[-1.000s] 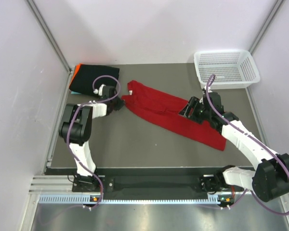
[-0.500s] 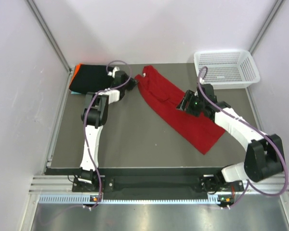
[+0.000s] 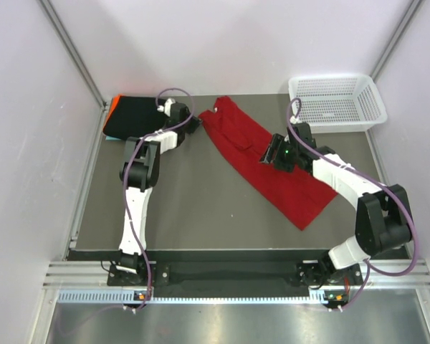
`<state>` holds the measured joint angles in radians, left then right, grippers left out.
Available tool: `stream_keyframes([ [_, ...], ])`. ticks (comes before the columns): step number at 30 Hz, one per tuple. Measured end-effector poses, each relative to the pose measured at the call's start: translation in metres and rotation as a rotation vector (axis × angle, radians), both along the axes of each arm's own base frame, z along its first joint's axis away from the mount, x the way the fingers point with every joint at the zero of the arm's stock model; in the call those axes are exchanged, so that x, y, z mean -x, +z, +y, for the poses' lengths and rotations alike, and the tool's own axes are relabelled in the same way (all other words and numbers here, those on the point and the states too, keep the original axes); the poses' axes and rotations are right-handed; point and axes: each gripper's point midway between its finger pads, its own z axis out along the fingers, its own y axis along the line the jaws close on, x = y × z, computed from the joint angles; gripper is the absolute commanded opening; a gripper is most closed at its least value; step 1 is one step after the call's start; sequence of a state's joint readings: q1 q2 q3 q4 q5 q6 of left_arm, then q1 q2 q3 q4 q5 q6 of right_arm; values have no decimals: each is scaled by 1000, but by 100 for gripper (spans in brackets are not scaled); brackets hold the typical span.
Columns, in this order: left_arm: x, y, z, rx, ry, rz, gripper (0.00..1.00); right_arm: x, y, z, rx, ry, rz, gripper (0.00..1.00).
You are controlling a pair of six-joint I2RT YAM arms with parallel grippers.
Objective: Fold and stack the t-shirts
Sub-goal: Fold the tshirt
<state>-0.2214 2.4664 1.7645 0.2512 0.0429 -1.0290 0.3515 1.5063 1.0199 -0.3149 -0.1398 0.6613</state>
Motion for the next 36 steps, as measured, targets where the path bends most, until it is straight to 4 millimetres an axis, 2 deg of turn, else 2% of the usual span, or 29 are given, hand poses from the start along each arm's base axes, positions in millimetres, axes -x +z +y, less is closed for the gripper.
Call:
stream_keyframes([
  [5,12,-1,28,-53,76,49,0,3,3,-1,0,2,-9,61],
  [12,21,-1,40,-115,117,95,5,2,16,-2,-7,0,-47,61],
  [16,31,-1,50,-169,141,136,22,3,14,-2,-10,2,-48,61],
  [17,33,0,54,-189,149,143,32,4,13,-2,-10,3,-47,61],
  [20,38,7,60,-226,155,154,49,5,14,-1,-15,10,-45,61],
  [24,50,20,58,-259,126,165,47,9,22,-3,-15,16,-59,61],
  [26,57,33,48,-271,93,156,47,13,28,-6,-10,16,-67,61],
  [28,73,52,27,-279,39,133,47,16,38,-12,-3,7,-84,61],
  [31,127,76,-19,-282,-76,99,47,23,56,-22,0,-10,-122,61],
  [33,171,88,-55,-263,-171,79,48,28,70,-31,-3,-28,-153,61],
  [35,216,93,-91,-217,-273,59,48,33,86,-41,-6,-52,-193,62],
  [36,233,90,-101,-196,-303,57,48,36,92,-45,-6,-60,-208,61],
])
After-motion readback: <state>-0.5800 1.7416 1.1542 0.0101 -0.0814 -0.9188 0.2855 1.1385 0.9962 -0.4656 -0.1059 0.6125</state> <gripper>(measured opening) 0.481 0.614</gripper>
